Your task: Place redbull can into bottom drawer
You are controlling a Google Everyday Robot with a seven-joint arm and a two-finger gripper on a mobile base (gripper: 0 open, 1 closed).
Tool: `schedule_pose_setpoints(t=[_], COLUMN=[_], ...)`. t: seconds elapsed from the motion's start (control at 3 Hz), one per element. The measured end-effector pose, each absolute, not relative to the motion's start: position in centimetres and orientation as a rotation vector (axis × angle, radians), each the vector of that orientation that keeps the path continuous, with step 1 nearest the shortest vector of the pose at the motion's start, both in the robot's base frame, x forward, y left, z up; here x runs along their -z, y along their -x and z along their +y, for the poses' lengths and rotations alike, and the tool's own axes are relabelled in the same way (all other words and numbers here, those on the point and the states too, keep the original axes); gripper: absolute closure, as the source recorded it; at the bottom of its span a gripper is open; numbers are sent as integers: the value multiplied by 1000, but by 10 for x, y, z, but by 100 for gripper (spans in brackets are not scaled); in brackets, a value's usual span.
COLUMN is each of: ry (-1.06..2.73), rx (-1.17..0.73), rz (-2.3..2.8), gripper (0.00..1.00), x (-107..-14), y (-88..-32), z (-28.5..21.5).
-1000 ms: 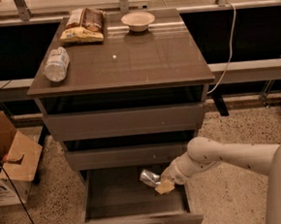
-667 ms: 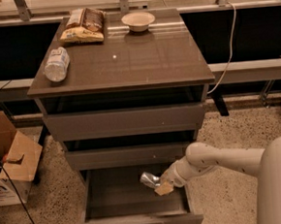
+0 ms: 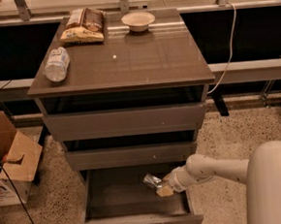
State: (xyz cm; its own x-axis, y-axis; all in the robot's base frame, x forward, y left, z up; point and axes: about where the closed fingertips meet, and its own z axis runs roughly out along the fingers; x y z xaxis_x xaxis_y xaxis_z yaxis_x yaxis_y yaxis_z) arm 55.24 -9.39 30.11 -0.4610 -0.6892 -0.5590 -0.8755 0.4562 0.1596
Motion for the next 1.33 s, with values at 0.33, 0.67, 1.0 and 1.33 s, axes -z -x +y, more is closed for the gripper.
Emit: schedule_pose_setpoints(t=[0.33, 0.67, 1.0, 1.33], ry=[1316, 1327, 1351, 1361], rx=[-608, -567, -537, -550], rz=[2299, 2316, 2334, 2347], gripper=[100, 100, 100, 84], x=[-298, -274, -238, -200], y=[-552, -552, -555, -561], z=[-92, -86, -78, -69])
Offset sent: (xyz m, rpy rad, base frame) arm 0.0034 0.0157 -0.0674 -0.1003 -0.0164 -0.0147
